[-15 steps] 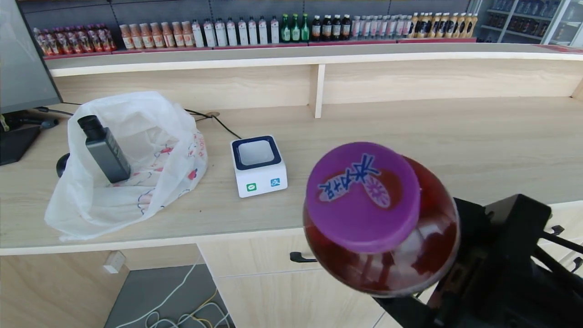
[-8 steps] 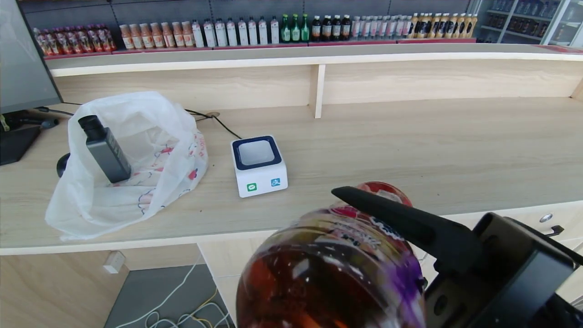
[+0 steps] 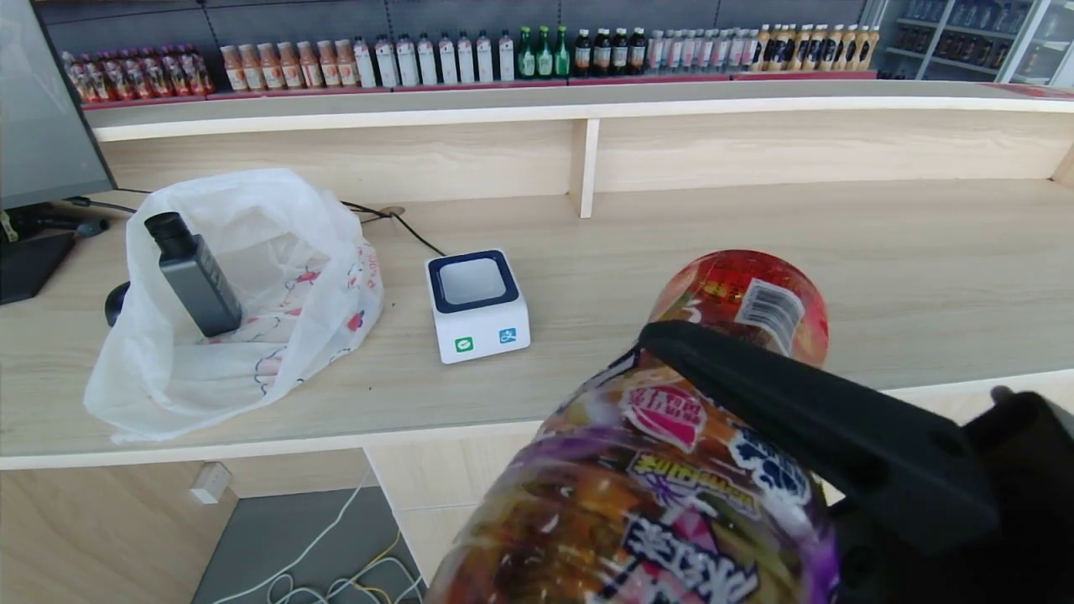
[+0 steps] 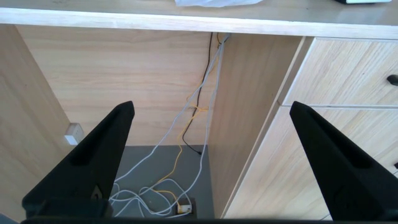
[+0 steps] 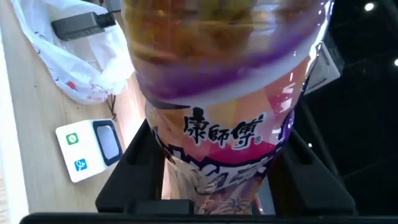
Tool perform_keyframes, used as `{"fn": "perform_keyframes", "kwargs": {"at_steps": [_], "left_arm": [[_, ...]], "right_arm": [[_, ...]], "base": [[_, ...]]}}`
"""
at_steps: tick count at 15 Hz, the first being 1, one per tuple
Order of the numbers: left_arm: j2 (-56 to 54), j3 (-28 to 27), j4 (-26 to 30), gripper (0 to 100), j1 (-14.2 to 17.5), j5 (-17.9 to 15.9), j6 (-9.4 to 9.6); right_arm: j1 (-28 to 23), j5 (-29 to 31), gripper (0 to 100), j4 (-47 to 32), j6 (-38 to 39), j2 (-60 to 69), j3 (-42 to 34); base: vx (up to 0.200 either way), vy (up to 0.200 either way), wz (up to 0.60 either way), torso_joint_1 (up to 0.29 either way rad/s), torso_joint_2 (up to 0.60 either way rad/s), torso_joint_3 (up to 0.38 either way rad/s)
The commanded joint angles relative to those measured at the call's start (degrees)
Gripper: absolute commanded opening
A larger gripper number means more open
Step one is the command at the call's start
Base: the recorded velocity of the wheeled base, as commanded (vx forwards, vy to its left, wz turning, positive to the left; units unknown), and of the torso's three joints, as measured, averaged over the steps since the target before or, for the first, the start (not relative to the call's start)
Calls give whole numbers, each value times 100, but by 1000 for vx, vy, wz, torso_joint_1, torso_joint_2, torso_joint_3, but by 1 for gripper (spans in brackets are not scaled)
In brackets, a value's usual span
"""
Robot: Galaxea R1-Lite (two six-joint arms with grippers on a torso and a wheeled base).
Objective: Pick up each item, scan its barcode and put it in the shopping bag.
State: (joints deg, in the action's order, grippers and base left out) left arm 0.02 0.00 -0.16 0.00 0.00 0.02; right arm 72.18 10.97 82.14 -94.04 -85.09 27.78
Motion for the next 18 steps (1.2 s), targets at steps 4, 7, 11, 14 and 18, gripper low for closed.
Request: {"fn": "perform_keyframes", "kwargs": {"at_steps": [4, 7, 11, 14, 18], "left_arm": [[-2, 0, -2, 100, 0, 0, -2], [-2, 0, -2, 100, 0, 0, -2], [-2, 0, -2, 100, 0, 0, -2], [-2, 0, -2, 100, 0, 0, -2], [-2, 0, -2, 100, 0, 0, -2]], "right_arm": [[15, -42, 0, 786, -317, -526, -212], [24, -95, 0, 786, -414, -517, -265], [94, -464, 0, 786, -844, -509, -282], [174, -456, 0, 786, -1029, -517, -282], [358, -429, 0, 786, -1345, -588, -326]], "base": [[0, 0, 0, 0, 0, 0], [0, 0, 0, 0, 0, 0], [0, 0, 0, 0, 0, 0], [0, 0, 0, 0, 0, 0], [0, 0, 0, 0, 0, 0]]}}
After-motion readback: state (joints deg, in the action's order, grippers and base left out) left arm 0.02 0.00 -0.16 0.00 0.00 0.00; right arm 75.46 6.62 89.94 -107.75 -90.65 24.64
